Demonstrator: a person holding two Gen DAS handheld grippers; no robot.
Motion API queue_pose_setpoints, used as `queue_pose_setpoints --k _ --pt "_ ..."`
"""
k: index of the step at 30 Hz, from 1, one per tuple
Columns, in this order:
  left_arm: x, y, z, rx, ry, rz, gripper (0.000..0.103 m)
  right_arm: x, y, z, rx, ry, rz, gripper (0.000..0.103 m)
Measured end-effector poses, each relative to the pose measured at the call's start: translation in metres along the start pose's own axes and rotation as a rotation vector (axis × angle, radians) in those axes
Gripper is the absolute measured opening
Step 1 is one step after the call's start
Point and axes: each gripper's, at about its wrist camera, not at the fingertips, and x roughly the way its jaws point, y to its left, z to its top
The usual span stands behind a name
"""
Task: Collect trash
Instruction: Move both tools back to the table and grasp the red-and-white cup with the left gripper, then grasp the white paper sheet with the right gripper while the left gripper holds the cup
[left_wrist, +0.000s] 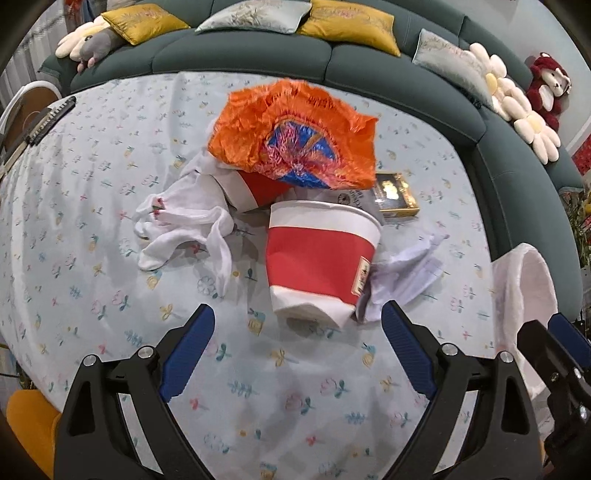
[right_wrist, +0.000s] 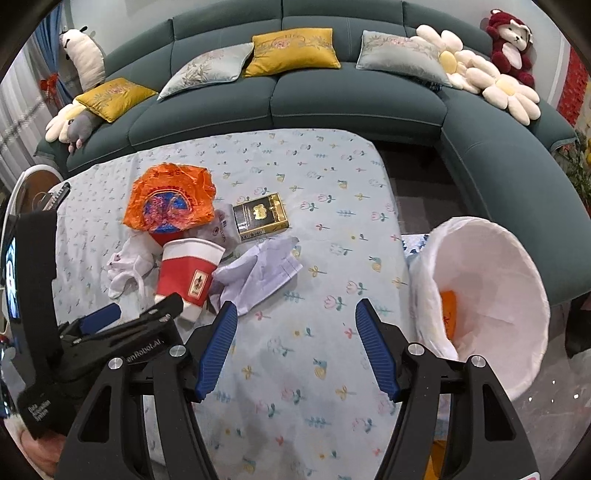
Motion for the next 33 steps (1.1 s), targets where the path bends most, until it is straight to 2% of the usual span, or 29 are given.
queue_pose_setpoints --k 5,11,14,16,17,20,24,29,30,32,33 --pt "0.022 -0.004 0.011 0.003 0.058 -0.038 0.087 0.029 0.005 0.015 0.011 0.027 0.008 0.064" --pt "0.043 -0.005 0.024 -0.001 0.107 -0.042 0.085 0.052 0.002 0.029 0.044 0.045 0.021 0.064" --pt "0.051 -0.008 0.023 0.028 0.124 -0.036 0.079 0.062 0.003 0.035 0.050 0.054 0.030 0.064" --pt "0.056 -0.009 0.021 0.036 0.138 -0.030 0.070 0.068 0.004 0.036 0.055 0.063 0.039 0.064" --pt "0.058 -0.007 0.020 0.031 0.144 -0.032 0.069 0.072 0.005 0.037 0.059 0.070 0.046 0.064" --pt "0.055 0.002 0.017 0.009 0.119 -0.024 0.069 0.083 0.010 0.038 0.062 0.090 0.063 0.064" --pt "0.052 0.020 0.013 -0.034 0.124 -0.038 0.069 0.097 0.014 0.039 0.090 0.120 0.094 0.064" --pt "0.044 0.029 0.011 -0.035 0.108 -0.024 0.069 0.118 0.020 0.036 0.118 0.170 0.112 0.063" --pt "0.042 0.031 0.011 -0.037 0.107 -0.022 0.069 0.122 0.022 0.034 0.122 0.182 0.117 0.061" --pt "0.040 0.035 0.011 -0.042 0.107 -0.019 0.069 0.126 0.023 0.030 0.123 0.201 0.122 0.048" --pt "0.038 0.037 0.010 -0.048 0.109 -0.018 0.069 0.128 0.024 0.029 0.122 0.211 0.127 0.036"
